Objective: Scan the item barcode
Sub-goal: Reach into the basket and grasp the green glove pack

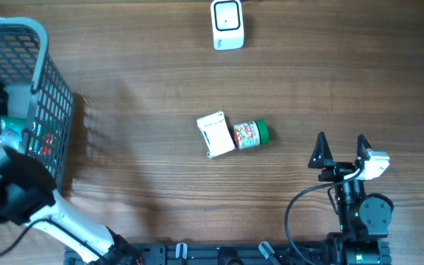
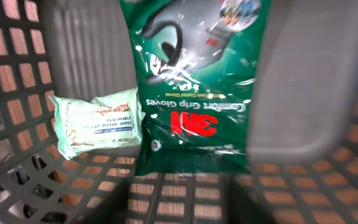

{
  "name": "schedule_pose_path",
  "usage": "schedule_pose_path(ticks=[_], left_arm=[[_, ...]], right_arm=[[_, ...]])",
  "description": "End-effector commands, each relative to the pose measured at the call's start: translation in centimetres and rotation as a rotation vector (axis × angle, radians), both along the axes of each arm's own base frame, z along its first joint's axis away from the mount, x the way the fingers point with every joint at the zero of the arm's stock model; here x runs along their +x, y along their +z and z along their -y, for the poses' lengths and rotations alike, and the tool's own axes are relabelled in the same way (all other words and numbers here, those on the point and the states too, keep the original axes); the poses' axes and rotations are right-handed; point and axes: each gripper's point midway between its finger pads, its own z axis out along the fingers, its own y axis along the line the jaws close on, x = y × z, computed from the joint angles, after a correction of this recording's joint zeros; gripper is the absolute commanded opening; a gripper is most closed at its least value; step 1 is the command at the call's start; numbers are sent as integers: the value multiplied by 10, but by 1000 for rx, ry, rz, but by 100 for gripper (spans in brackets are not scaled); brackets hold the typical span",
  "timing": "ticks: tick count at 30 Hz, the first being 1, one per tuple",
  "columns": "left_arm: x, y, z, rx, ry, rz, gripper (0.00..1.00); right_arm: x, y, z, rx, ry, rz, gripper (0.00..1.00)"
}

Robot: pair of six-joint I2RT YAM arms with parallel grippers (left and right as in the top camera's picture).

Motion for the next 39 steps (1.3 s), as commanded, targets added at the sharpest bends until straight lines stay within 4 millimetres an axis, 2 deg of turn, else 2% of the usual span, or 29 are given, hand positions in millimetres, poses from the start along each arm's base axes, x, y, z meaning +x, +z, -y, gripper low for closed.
schedule_pose_path(ticks=[1,4,6,9,12,18,25,31,33,34,35,36,37,38,39], left_arm=[[2,5,-3,11,-6,23,100],[8,-1,-7,17,3,31,100],[6,-6,-11,45,77,24,100],[14,-21,-22,91,107,42,100],[29,-39,-25,112,97,71,100],[45,-86,-30,146,127,117,100],[61,-113,-43,186,130,154,100],[56,-163,-49,177,136,53,100],[47,-184,-45,147,134,-13,100],[43,-187,-44,142,134,-34,100],[36,-188,-43,138,135,-62,91],[32,-188,-42,132,135,-78,46],[29,-187,-41,125,136,-88,19],[25,-186,-40,118,139,-100,4],[23,-184,-37,108,139,-104,4]], right_arm=[[0,1,-2,-18,8,7,100],[0,1,-2,-18,8,7,100],[0,1,-2,-19,8,7,100],[0,1,-2,-18,8,7,100],[0,1,-2,-18,8,7,100],[0,1,-2,-19,8,7,100],[0,1,-2,-18,8,7,100],[0,1,-2,-18,8,7,100],[0,1,-2,-18,8,7,100],[0,1,-2,-18,8,7,100],[0,1,-2,-18,8,7,100],[0,1,-2,-18,8,7,100],[0,1,-2,-18,8,7,100],[0,1,-2,-18,8,7,100],[0,1,-2,-18,8,7,100]])
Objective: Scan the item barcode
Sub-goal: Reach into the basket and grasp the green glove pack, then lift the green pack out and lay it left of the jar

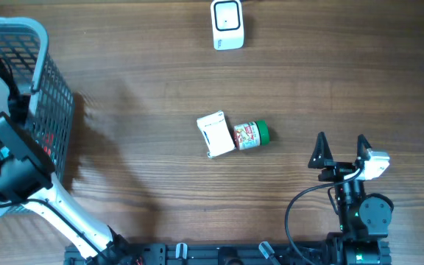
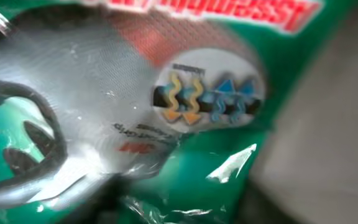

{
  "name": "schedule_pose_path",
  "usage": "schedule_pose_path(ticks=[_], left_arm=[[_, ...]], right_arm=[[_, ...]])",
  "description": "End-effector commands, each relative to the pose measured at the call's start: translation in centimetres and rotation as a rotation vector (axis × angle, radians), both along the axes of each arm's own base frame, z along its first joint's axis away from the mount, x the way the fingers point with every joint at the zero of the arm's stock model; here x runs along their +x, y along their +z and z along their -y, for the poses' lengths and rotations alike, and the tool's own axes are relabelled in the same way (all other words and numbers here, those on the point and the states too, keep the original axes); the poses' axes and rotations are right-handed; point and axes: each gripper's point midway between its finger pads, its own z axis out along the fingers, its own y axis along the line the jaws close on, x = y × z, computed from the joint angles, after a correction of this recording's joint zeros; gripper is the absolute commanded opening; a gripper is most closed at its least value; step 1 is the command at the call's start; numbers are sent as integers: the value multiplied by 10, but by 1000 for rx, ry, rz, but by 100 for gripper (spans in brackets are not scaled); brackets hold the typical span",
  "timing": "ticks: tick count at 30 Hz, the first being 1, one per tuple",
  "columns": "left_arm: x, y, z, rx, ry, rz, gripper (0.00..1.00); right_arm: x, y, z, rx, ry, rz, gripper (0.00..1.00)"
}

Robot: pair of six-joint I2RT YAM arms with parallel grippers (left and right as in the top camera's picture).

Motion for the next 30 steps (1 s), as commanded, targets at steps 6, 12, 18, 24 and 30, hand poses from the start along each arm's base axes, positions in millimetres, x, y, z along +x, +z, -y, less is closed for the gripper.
schedule_pose_path(ticks=[6,12,18,24,30], left_arm=[[-8,85,-2,52,4,61,4],[-23,229,8,243,6,350,4],[-36,321,53,256,-63,681,4],[-40,406,150,67,-337,1093,4],[-40,430,267,-93,-965,1180,4]], right_arm=[[0,1,-2,-18,8,6,100],[0,1,-2,-19,8,6,100],[0,1,-2,-18,8,6,100],[0,1,-2,-18,8,6,100],[0,1,-2,-18,8,6,100]])
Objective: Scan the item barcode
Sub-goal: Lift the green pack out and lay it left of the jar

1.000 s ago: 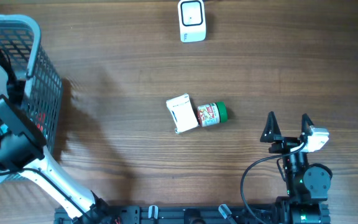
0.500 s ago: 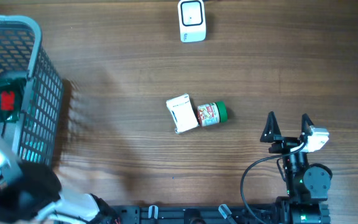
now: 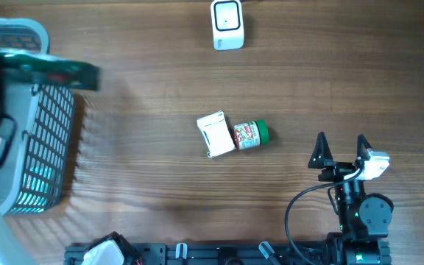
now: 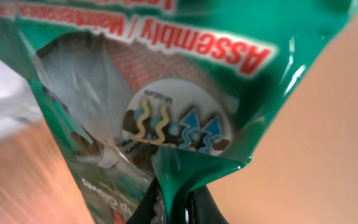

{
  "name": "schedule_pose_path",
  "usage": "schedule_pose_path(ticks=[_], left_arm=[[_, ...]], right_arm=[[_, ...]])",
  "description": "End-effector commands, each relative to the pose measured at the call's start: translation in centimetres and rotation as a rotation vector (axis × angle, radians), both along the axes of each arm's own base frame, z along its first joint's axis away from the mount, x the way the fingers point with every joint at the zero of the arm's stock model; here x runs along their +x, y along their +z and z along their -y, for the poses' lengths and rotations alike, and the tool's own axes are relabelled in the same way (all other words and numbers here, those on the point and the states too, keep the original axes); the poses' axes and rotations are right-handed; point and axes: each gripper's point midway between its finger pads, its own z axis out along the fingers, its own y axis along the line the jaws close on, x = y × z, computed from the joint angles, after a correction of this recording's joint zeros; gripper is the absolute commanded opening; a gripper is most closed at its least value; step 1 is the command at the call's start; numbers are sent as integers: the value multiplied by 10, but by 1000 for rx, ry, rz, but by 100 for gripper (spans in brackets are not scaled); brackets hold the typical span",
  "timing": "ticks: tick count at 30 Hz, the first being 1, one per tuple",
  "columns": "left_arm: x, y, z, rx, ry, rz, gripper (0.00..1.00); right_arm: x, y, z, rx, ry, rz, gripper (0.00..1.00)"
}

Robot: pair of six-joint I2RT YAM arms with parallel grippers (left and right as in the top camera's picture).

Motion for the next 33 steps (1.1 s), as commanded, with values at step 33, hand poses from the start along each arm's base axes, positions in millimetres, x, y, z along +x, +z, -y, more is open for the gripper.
schedule_pose_path(ticks=[33], left_arm=[[9,-349,258,121,-1318,-225,17]], right_arm=[[0,1,-2,-18,8,6,100]])
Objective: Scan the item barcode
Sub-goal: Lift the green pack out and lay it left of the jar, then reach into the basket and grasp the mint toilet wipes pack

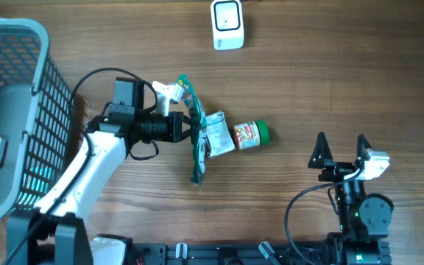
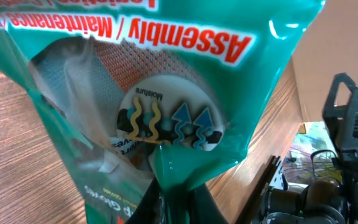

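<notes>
A green 3M glove pack [image 2: 166, 93] fills the left wrist view, and my left gripper [image 2: 178, 202] is shut on its lower edge. From overhead the glove pack [image 1: 195, 140] appears edge-on and upright over the middle of the table, held by the left gripper [image 1: 190, 129] and touching or just in front of a small white box [image 1: 213, 132]. The white scanner [image 1: 227, 24] stands at the far edge, well apart from the pack. My right gripper [image 1: 340, 143] rests open and empty at the near right.
A grey mesh basket [image 1: 50, 81] stands at the left with a red packet inside. A green-lidded jar [image 1: 250, 134] lies beside the white box. The right arm's base [image 1: 363, 213] sits at the near right edge.
The left gripper was holding the glove pack above the basket at the far left. It now holds it over the table's middle, next to the white box. The right arm stayed still.
At first my left gripper hung inside the basket above the glove pack and a tissue packet. It was then close against the pack, then shut on it and raised over the basket rim. Now the pack hangs over the table centre.
</notes>
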{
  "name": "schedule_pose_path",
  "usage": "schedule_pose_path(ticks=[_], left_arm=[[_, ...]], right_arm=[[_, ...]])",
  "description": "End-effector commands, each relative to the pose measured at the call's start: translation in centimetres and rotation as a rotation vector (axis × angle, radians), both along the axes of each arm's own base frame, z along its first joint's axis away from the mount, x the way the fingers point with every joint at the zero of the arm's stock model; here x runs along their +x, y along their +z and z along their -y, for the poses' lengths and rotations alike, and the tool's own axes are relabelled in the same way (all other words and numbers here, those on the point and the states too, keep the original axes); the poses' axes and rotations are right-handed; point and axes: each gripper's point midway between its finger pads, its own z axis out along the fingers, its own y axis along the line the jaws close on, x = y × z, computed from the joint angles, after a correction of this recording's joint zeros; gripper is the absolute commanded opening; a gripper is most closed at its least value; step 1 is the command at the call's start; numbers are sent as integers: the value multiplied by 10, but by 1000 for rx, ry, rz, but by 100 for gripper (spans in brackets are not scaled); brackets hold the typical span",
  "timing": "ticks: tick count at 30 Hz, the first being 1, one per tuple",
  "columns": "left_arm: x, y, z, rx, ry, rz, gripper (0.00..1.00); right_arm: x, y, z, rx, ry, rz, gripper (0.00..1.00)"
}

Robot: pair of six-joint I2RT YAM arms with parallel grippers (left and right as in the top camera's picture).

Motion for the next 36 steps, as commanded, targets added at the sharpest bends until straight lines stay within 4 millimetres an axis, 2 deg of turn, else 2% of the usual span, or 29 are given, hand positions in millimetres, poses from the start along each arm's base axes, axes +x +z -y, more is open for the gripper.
schedule_pose_path(ticks=[1,2,4,7,9,10,12,14,15,17,18,19,20,22,23,24,25,29,33,34,36], left_arm=[[7,-18,-6,34,127,-113,26],[12,-20,-10,51,180,-133,35],[15,-20,-11,54,194,-127,44],[23,-20,-19,87,277,-146,49],[28,-9,-23,103,300,-125,53],[33,1,-27,124,320,-105,58],[44,28,-42,203,388,-64,70],[55,66,-66,320,489,-10,81],[59,89,-80,372,550,18,86],[64,151,-108,462,683,105,97],[64,170,-116,477,717,138,100],[64,200,-128,492,773,191,100],[63,218,-137,498,811,223,100],[58,256,-169,484,984,258,100],[55,268,-187,473,1070,258,100],[52,273,-200,459,1127,247,100],[47,277,-222,434,1224,215,100],[21,270,-302,366,1563,74,100],[-9,269,-367,295,1797,11,100],[-22,265,-389,289,1881,-21,100],[-30,247,-411,259,1919,-111,100]], right_arm=[[0,1,-2,-18,8,7,100],[0,1,-2,-19,8,7,100],[0,1,-2,-18,8,7,100],[0,1,-2,-18,8,7,100],[0,1,-2,-18,8,7,100],[0,1,-2,-18,8,7,100],[0,1,-2,-18,8,7,100],[0,1,-2,-18,8,7,100],[0,1,-2,-18,8,7,100],[0,1,-2,-18,8,7,100],[0,1,-2,-18,8,7,100],[0,1,-2,-18,8,7,100],[0,1,-2,-18,8,7,100],[0,1,-2,-19,8,7,100],[0,1,-2,-19,8,7,100],[0,1,-2,-18,8,7,100],[0,1,-2,-18,8,7,100],[0,1,-2,-19,8,7,100],[0,1,-2,-18,8,7,100],[0,1,-2,-18,8,7,100],[0,1,-2,-19,8,7,100]])
